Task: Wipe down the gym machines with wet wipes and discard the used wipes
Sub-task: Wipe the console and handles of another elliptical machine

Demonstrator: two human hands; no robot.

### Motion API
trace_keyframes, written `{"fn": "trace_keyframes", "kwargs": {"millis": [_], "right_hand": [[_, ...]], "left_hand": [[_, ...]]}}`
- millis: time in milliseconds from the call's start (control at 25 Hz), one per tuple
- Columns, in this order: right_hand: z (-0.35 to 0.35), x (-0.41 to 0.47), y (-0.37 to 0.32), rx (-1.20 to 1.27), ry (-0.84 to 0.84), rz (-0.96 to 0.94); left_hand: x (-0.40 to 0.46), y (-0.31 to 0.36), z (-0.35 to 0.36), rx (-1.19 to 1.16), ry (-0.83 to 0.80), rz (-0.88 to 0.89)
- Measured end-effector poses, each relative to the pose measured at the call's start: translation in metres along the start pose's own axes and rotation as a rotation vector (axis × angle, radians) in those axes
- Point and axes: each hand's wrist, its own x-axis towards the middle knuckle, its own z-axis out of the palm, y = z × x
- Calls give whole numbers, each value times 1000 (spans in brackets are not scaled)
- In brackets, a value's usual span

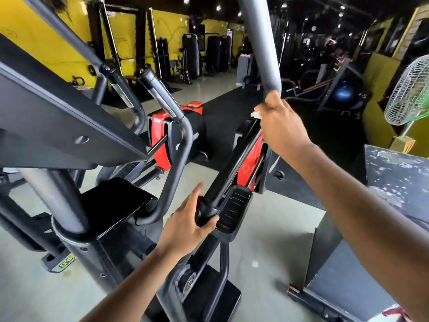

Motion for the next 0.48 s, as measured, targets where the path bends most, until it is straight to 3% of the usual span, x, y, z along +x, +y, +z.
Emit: {"fn": "trace_keyframes", "kwargs": {"millis": [160, 280, 480], "right_hand": [[2, -25, -49, -66, -104, -124], [20, -70, -88, 2, -188, -244], [36, -108, -121, 86, -244, -381]], "left_hand": [[-4, 10, 2, 157, 107, -53], [-17, 11, 1, 152, 76, -105], [-50, -6, -1, 107, 17, -37]]}}
